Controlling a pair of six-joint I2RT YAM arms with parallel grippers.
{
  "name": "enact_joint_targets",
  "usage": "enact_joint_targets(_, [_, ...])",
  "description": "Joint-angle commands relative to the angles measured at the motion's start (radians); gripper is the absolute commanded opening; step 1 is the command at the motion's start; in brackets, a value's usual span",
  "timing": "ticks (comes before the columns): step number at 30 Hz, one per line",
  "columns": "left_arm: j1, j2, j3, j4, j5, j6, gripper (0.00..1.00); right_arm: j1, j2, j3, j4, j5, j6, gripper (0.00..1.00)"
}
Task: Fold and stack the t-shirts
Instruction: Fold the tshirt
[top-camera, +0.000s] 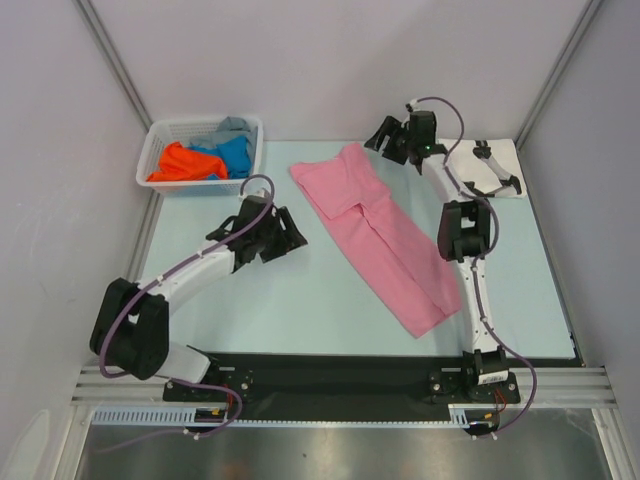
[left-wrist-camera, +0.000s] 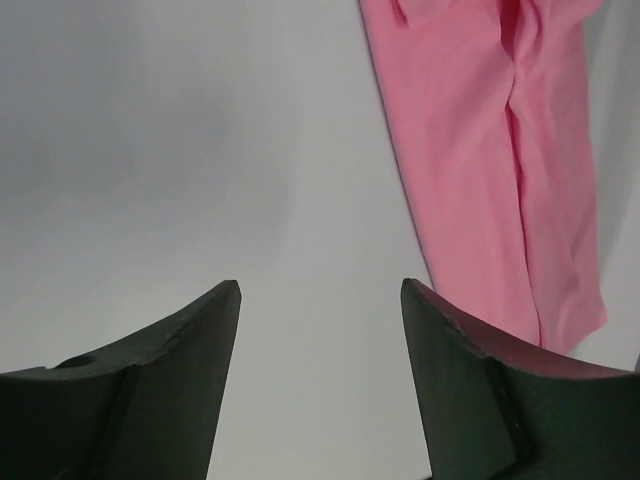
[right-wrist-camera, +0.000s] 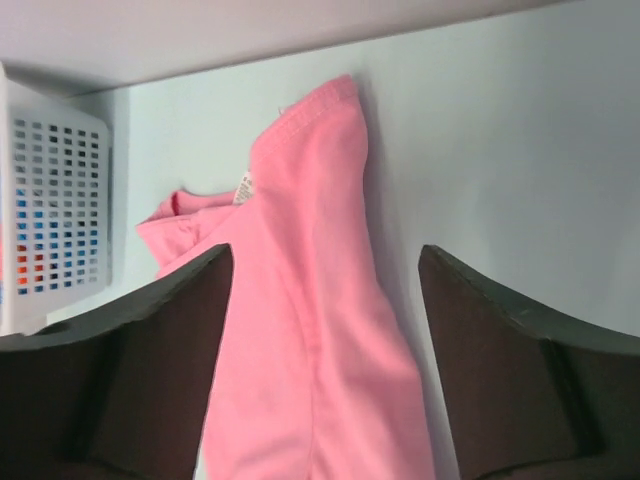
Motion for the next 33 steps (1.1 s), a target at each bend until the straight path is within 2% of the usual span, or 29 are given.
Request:
enact_joint_targets(1, [-0.006, 0.073, 0.094, 0.092, -0.124, 0.007, 0.72, -0.025, -0.262, -0.024, -0.263, 0.067, -0.114, 0.84])
enact_joint_targets(4, [-0.004, 0.157, 0.179, 0.143, -0.19, 0.021, 0.7, -0.042, -0.352, -0.125, -0.435, 0.132, -0.157, 0.87])
enact_joint_targets(6, [-0.004, 0.255, 0.26, 0.155, -0.255, 0.015, 0.68, -0.039, -0.466, -0.23, -0.507, 0.155, -0.196, 0.84])
enact_joint_targets(7, [-0.004, 0.289, 0.286, 0.157, -0.272, -0.002, 0.67, -0.035, -0.51, -0.361, -0.518, 0.167, -0.21, 0.79])
enact_joint_targets(9, [-0.004, 0.401, 0.381, 0.155, -0.333, -0.012, 0.64, -0.022, -0.667, -0.513, -0.488, 0.19, -0.225, 0.71])
enact_joint_targets(10, [-0.004, 0.439, 0.416, 0.149, -0.347, -0.017, 0.63, -0.022, -0.72, -0.619, -0.459, 0.19, -0.207, 0.62])
enact_joint_targets(11, [-0.004, 0.475, 0.455, 0.137, -0.364, -0.02, 0.62, -0.021, -0.782, -0.776, -0.431, 0.187, -0.191, 0.58])
enact_joint_targets(12, [-0.004, 0.537, 0.526, 0.122, -0.385, -0.019, 0.61, -0.012, -0.86, -0.846, -0.41, 0.174, -0.184, 0.5])
enact_joint_targets(13, [-0.001, 0.565, 0.562, 0.111, -0.397, -0.022, 0.6, -0.002, -0.891, -0.889, -0.417, 0.17, -0.191, 0.37])
enact_joint_targets(14, [-0.003, 0.588, 0.594, 0.105, -0.404, -0.022, 0.6, 0.011, -0.909, -0.96, -0.431, 0.164, -0.208, 0.33])
enact_joint_targets(17, [-0.001, 0.676, 0.705, 0.097, -0.439, -0.009, 0.59, 0.074, -0.968, -1.081, -0.503, 0.161, -0.259, 0.29])
enact_joint_targets(20, [0.013, 0.763, 0.829, 0.027, -0.459, -0.02, 0.58, 0.14, -1.052, -1.175, -0.524, 0.17, -0.286, 0.29])
enact_joint_targets(24, [0.037, 0.857, 0.984, -0.116, -0.477, -0.054, 0.56, 0.224, -1.156, -1.323, -0.529, 0.255, -0.309, 0.26])
enact_joint_targets(28, [0.054, 0.892, 1.01, -0.147, -0.502, -0.063, 0.53, 0.24, -1.219, -1.422, -0.521, 0.246, -0.303, 0.13])
enact_joint_targets(33, [0.074, 0.924, 1.015, -0.123, -0.462, -0.06, 0.54, 0.266, -1.248, -1.505, -0.501, 0.244, -0.271, 0.05])
